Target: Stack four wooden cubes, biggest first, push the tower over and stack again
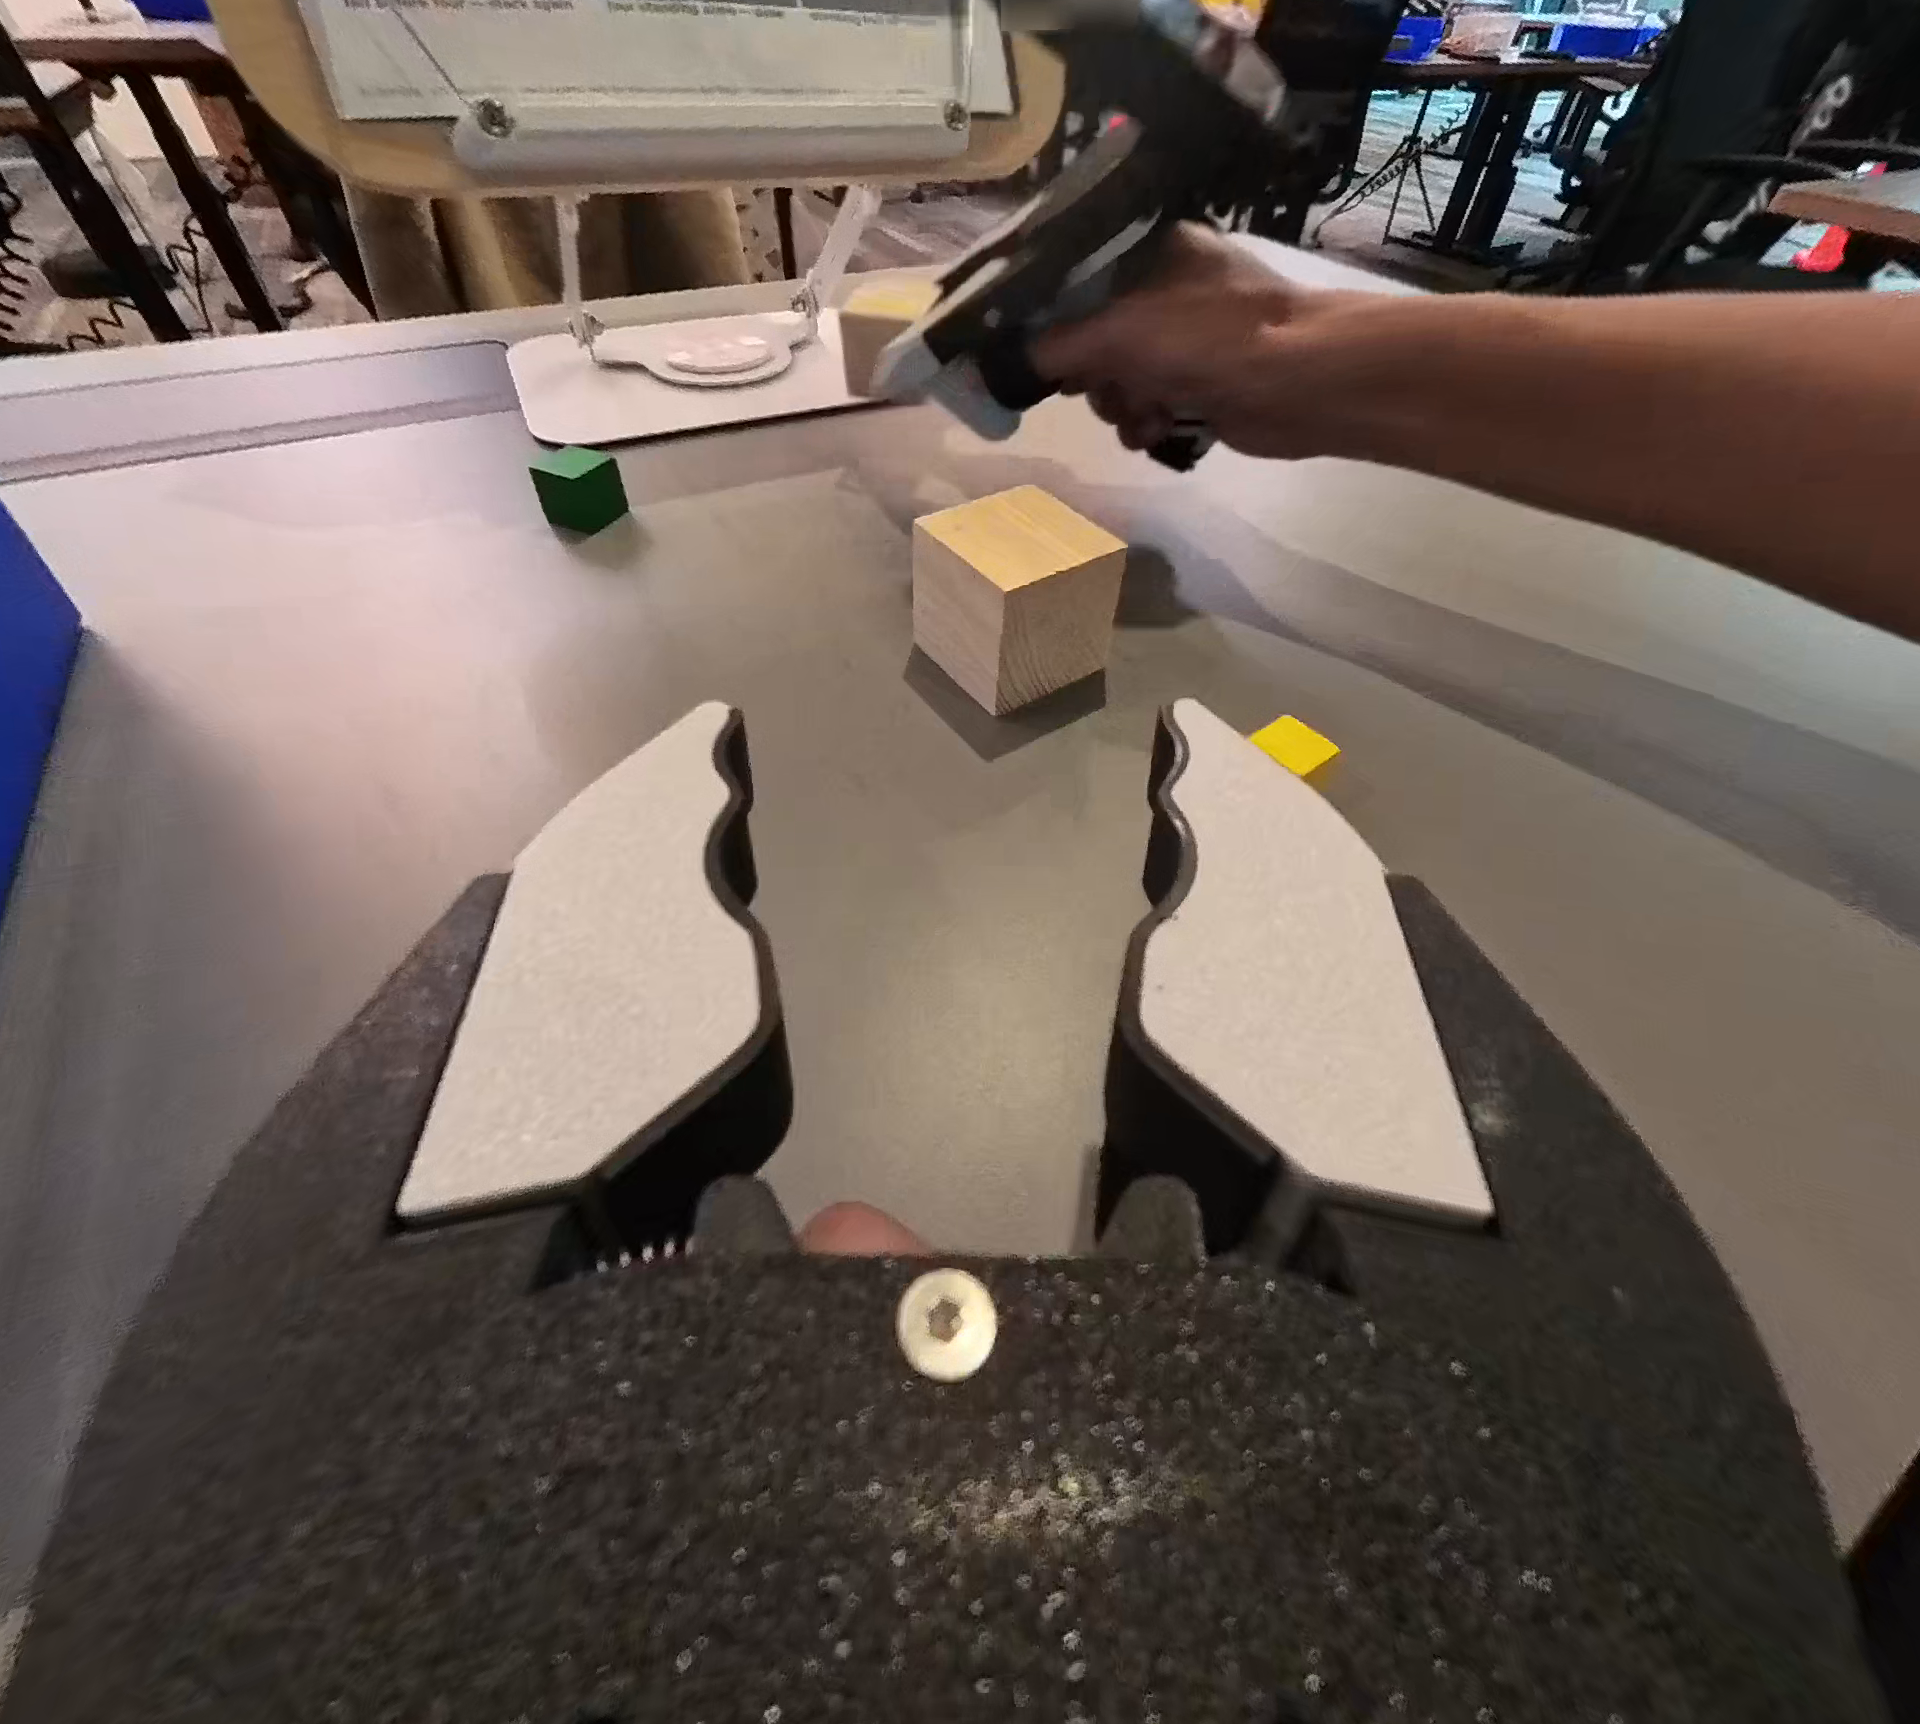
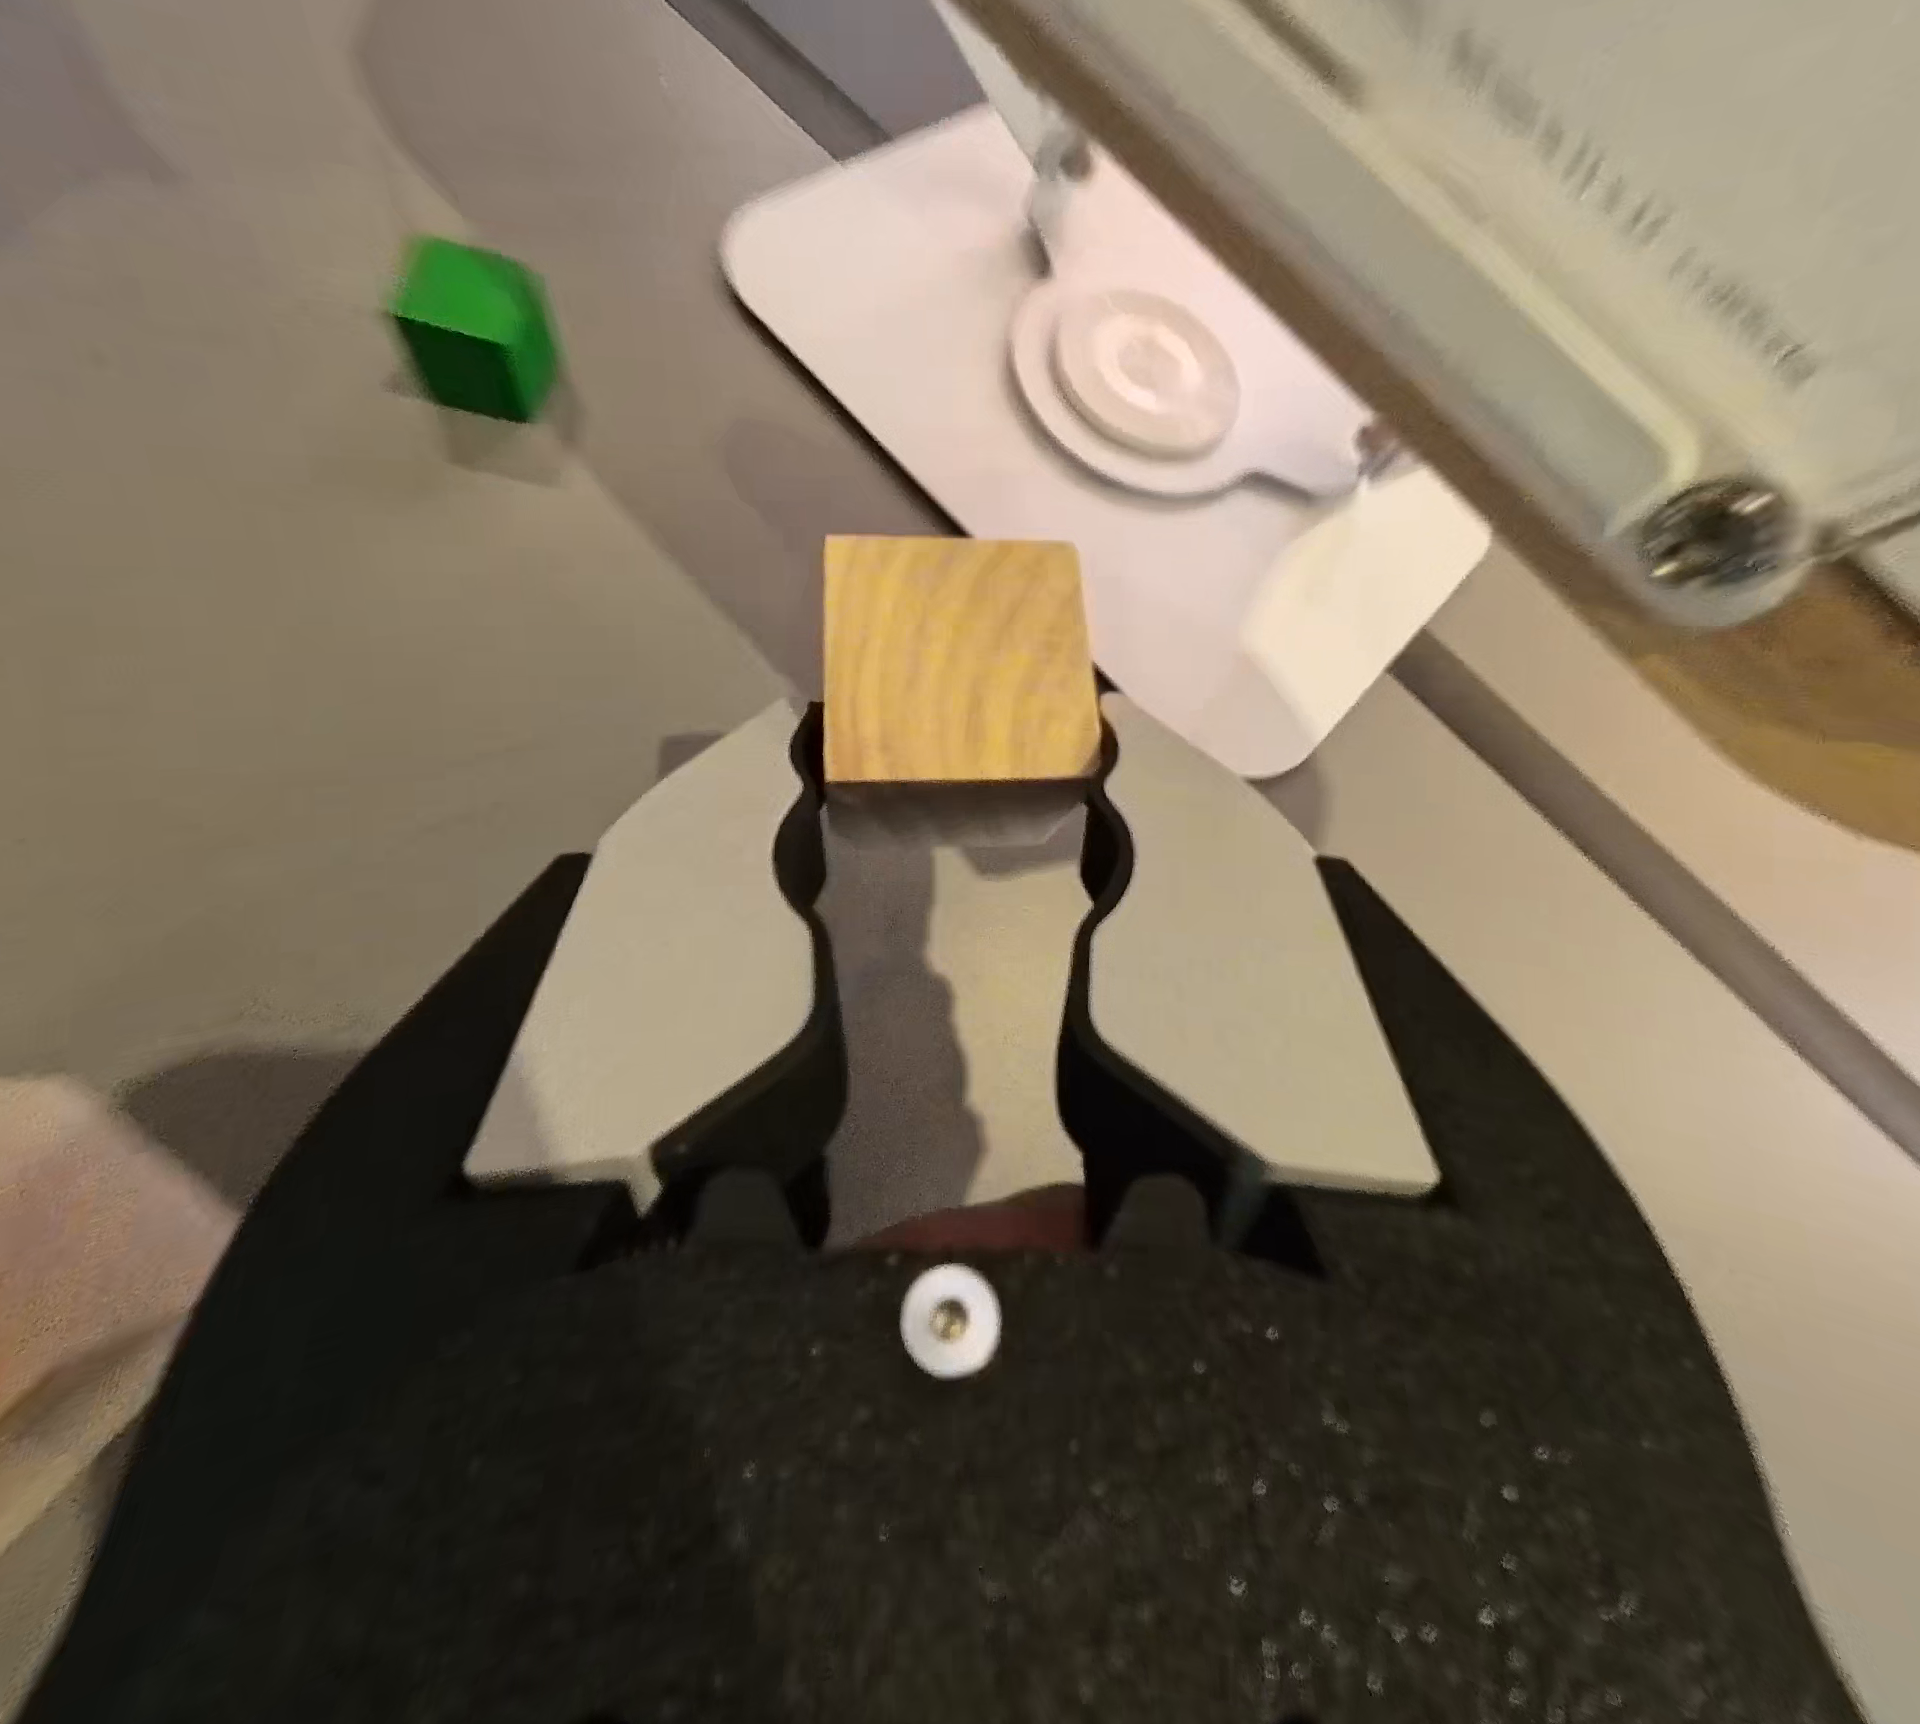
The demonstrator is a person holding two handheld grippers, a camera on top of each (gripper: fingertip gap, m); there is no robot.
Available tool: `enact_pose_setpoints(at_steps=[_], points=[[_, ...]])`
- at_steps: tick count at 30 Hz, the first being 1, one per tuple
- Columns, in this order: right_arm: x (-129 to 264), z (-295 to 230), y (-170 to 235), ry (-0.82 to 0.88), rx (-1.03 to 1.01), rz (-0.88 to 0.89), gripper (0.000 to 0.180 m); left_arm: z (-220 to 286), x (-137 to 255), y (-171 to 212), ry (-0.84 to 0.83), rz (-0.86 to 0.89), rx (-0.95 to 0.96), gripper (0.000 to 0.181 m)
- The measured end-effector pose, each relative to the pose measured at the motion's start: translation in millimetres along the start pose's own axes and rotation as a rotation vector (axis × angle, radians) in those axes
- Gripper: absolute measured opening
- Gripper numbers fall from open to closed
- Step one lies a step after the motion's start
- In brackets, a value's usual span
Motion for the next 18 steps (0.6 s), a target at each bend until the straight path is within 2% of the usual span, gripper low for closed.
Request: enact_pose_setpoints(at_steps=[4, 8, 12, 18], points=[[64, -31, -15, -0.209, 0.174, 0.133, 0.046, -6, -1, 0, 0.006, -0.008, 0.055, 0.071], [107, -67, -2, -0.435, 0.354, 0.152, 0.046, -8, -3, 1, 0.004, -0.03, 0.069, 0.071], [101, -88, 23, -0.512, 0.437, 0.078, 0.047, -7, -6, 2, -0.006, -0.049, 0.06, 0.071], [85, -102, 36, -0.546, 0.446, 0.064, 0.047, -5, -6, 2, -0.028, -0.056, 0.03, 0.07]])
Point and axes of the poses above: each gripper's, where its closed fingertips meet, x back along the fingers, y out of its underside, z = x × y across the jaws, the point moved 6 cm from there along x, back along the fingers, and after that the axes turned 10 degrees about -z, right-handed, at the moved point
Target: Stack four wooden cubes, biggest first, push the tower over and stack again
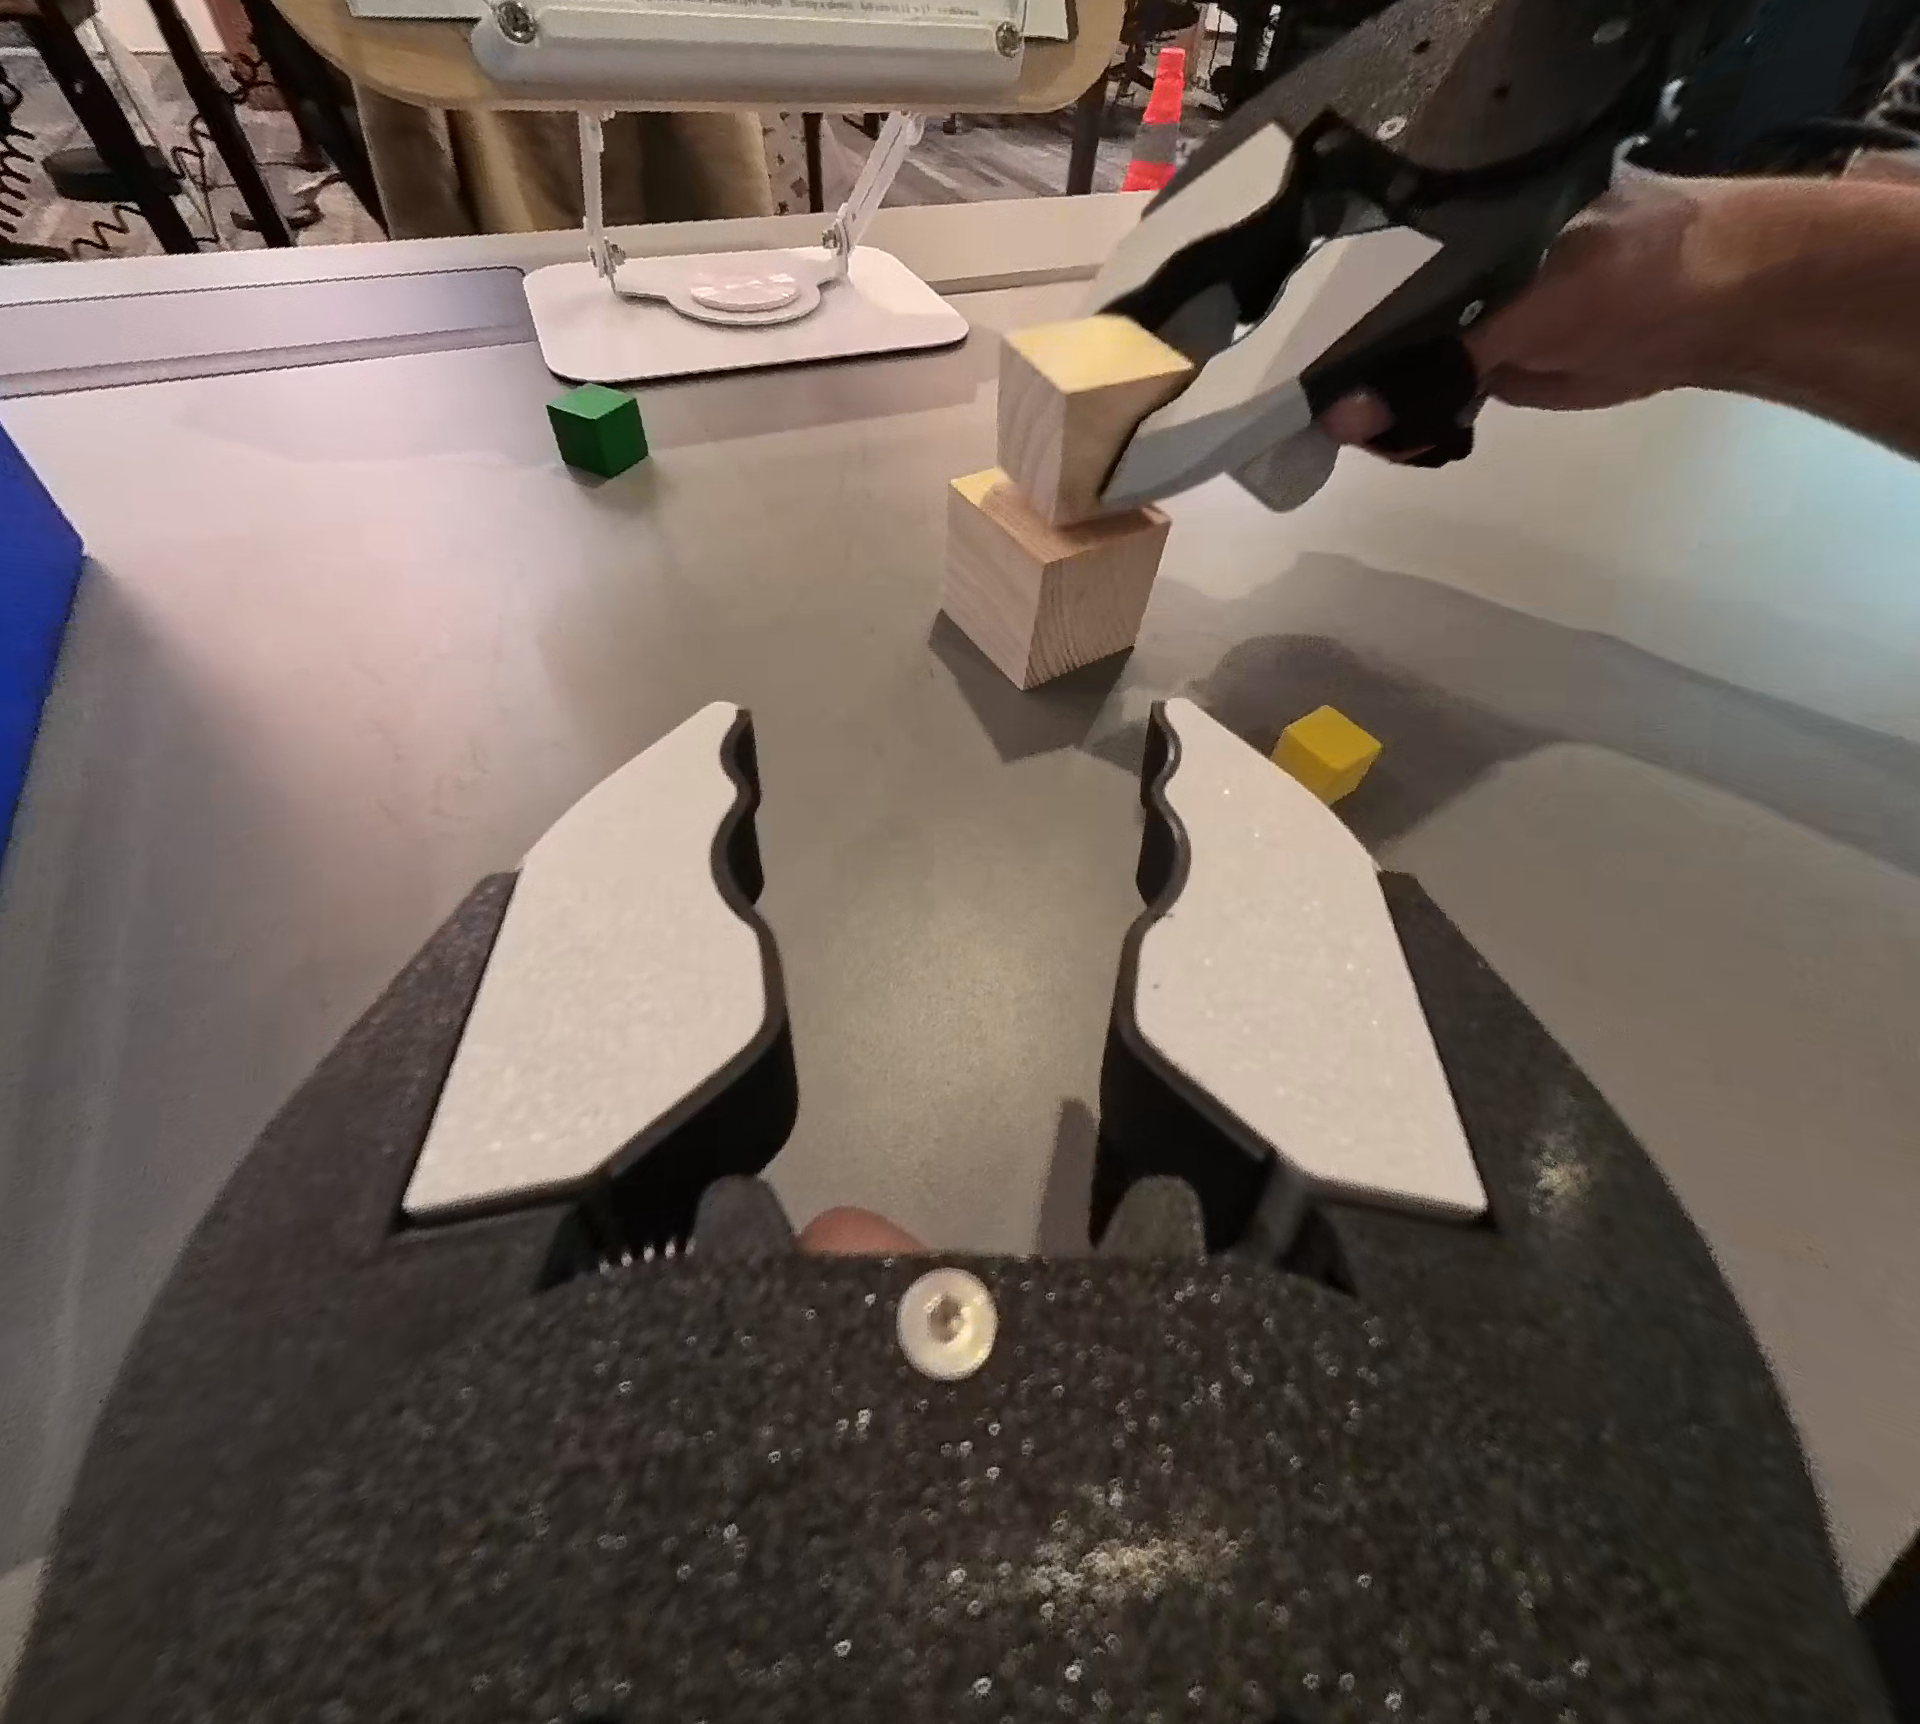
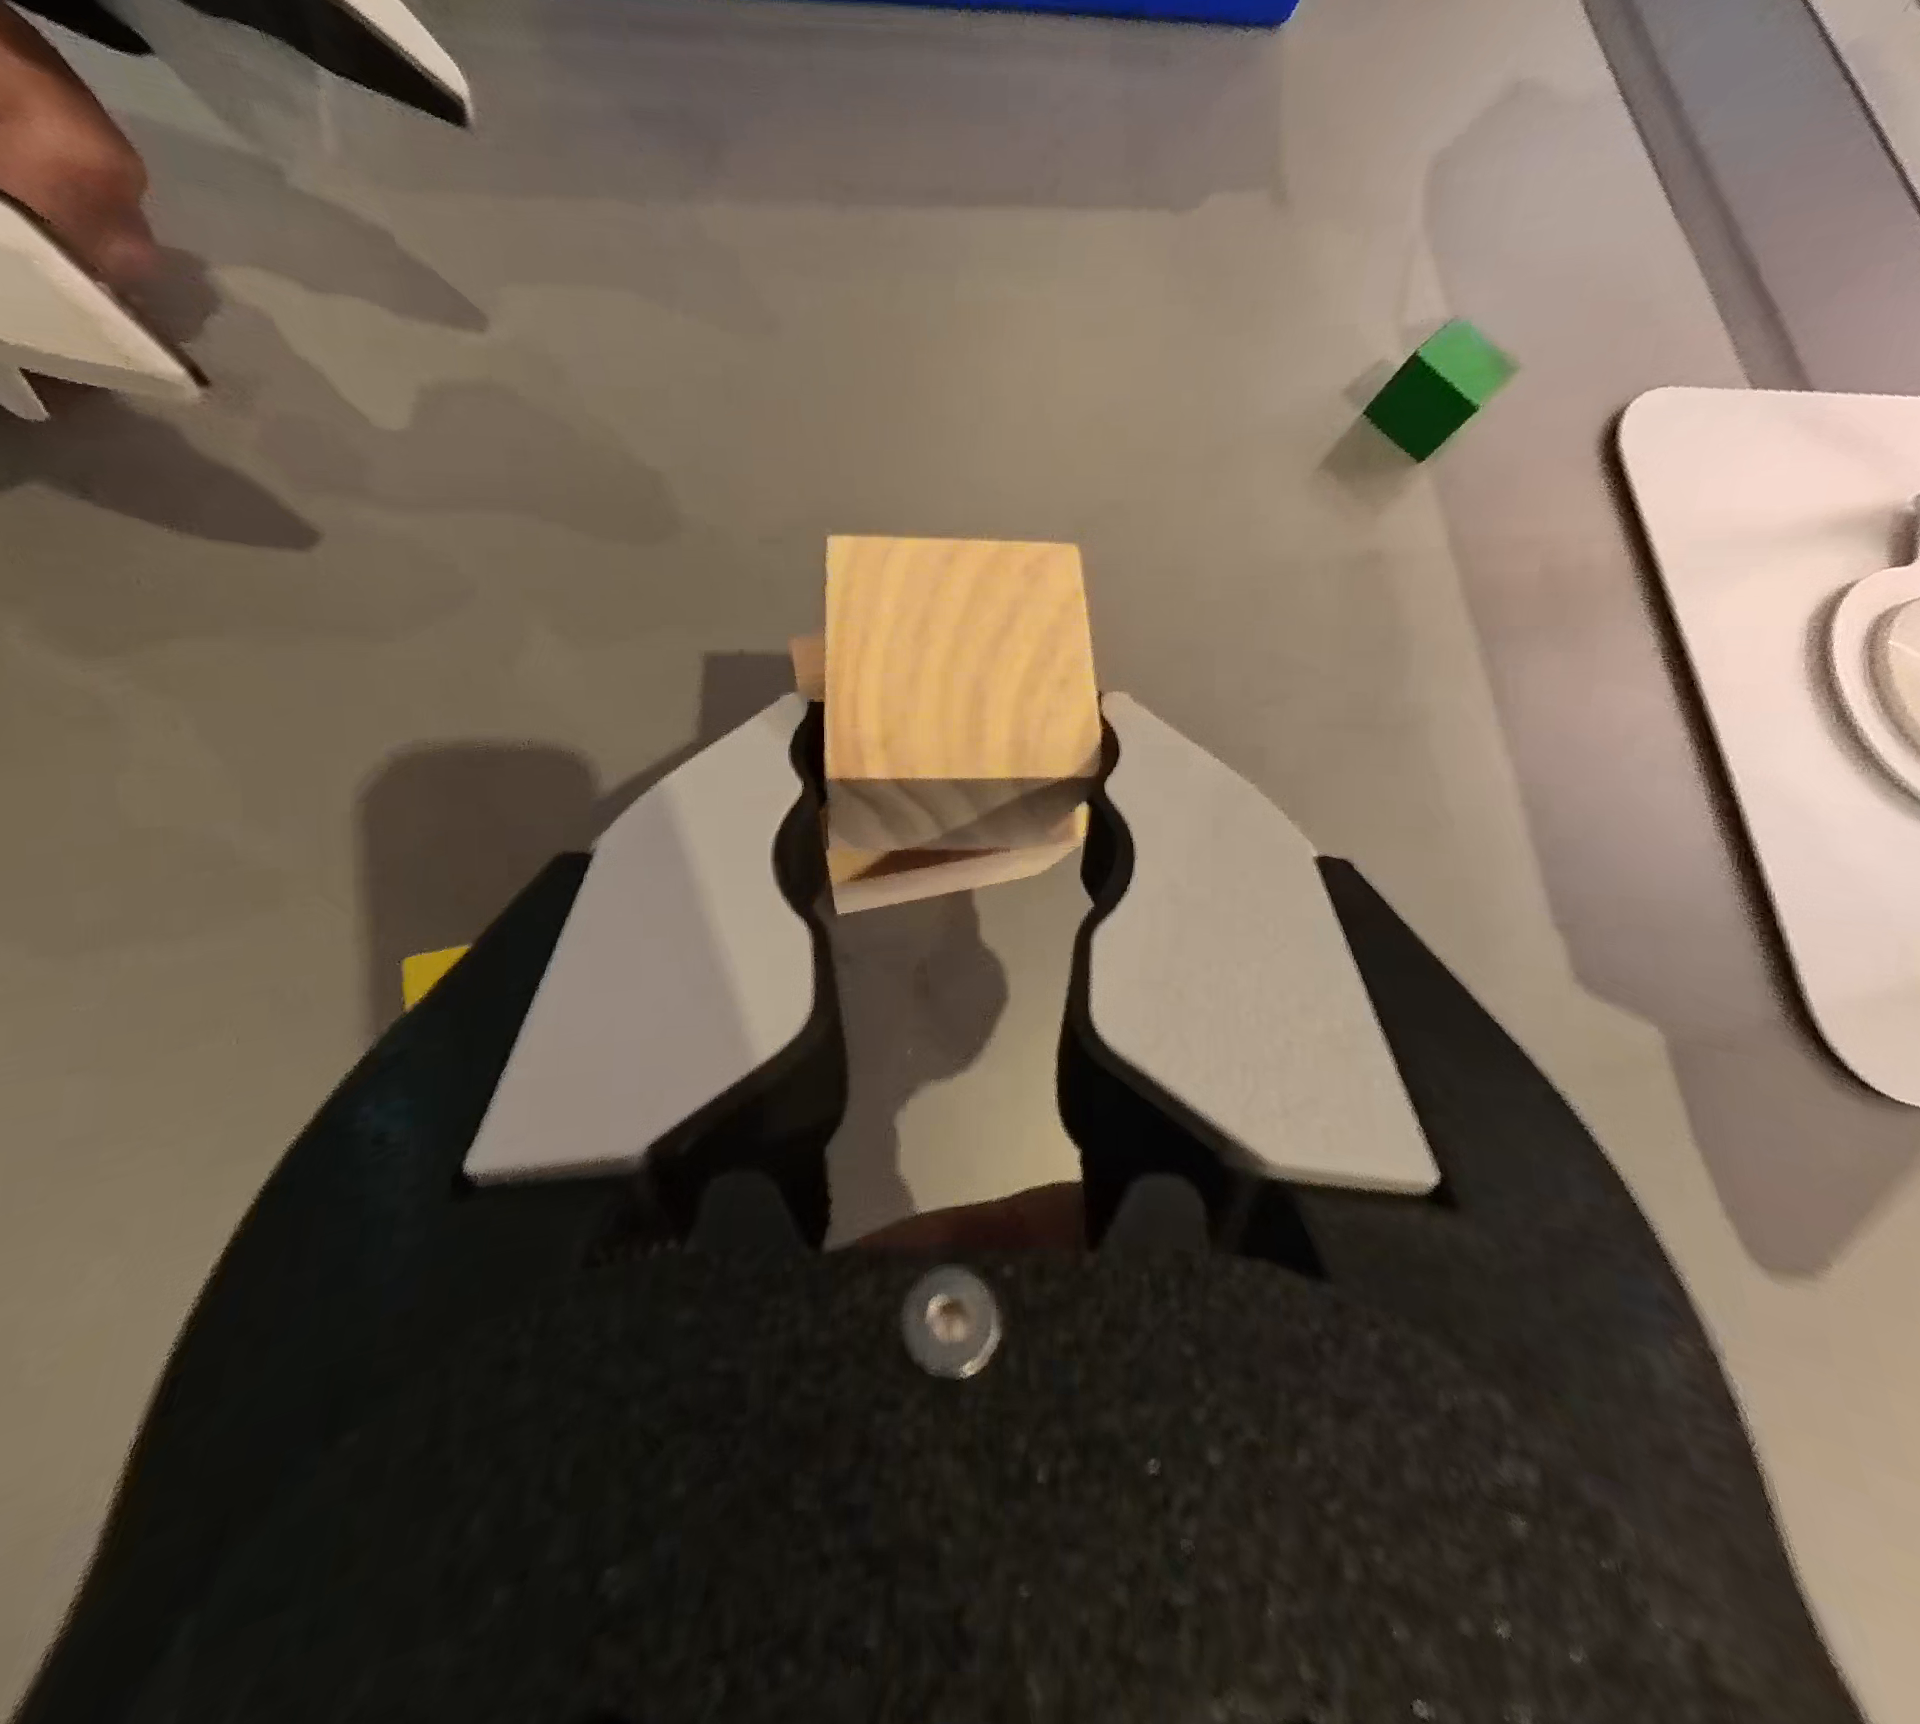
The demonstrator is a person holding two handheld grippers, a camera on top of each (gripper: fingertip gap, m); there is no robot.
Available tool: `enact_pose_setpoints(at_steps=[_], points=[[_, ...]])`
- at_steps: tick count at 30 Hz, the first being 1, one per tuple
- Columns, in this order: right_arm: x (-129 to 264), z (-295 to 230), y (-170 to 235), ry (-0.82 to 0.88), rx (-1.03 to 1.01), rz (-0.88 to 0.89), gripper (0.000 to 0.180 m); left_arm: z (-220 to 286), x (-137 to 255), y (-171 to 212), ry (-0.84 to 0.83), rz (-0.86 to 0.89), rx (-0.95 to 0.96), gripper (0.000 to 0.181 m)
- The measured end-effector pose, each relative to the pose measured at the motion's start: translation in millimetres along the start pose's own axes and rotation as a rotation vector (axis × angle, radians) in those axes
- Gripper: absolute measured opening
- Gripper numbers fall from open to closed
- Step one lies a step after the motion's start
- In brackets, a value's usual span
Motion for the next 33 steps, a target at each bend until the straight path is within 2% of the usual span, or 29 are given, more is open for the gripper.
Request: enact_pose_setpoints(at_steps=[7, 9, 10, 13, 17, 18, 20, 24, 27, 30, 32, 33], points=[[-3, 0, 1, -0.031, 0.052, -0.03, 0.047, 5, -1, 1, -0.032, -0.011, -0.058, 0.07], [-1, 1, 0, -0.02, 0.059, -0.02, 0.059, 6, -1, 1, -0.041, -0.013, -0.067, 0.071], [3, 1, -2, -0.005, 0.058, -0.013, 0.064, 6, -1, 1, -0.043, -0.014, -0.069, 0.071], [34, -1, -8, 0.066, 0.015, 0.08, 0.066, 4, -1, 3, -0.051, -0.03, -0.059, 0.072], [93, -43, 3, 0.309, -0.201, 0.313, 0.055, -6, -2, 2, -0.051, -0.047, -0.018, 0.072], [100, -57, 14, 0.377, -0.31, 0.35, 0.052, -14, -4, 0, -0.068, -0.059, -0.03, 0.072], [101, -89, 38, 0.446, -0.431, 0.387, 0.059, -32, -12, -7, -0.095, -0.084, -0.046, 0.072], [93, -121, 81, 0.575, -0.574, 0.353, 0.061, -66, -46, -34, -0.076, -0.195, -0.099, 0.073], [97, -125, 86, 0.632, -0.534, 0.364, 0.059, -80, -86, -52, 0.016, -0.33, -0.12, 0.078], [94, -123, 88, 0.582, -0.532, 0.378, 0.059, -90, -128, -73, 0.066, -0.385, -0.201, 0.076], [90, -123, 91, 0.551, -0.545, 0.383, 0.058, -100, -156, -82, 0.038, -0.44, -0.29, 0.064], [91, -124, 91, 0.548, -0.539, 0.398, 0.058, -106, -169, -86, 0.015, -0.48, -0.318, 0.068]])
Point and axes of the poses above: each gripper's, where its closed fingertips meet, x back along the fingers, y out of its underside, z = x × y across the jaws, the point moved 6 cm from there along x, back along the fingers, and after that the axes turned 10 degrees about -z, right-handed, at the moved point
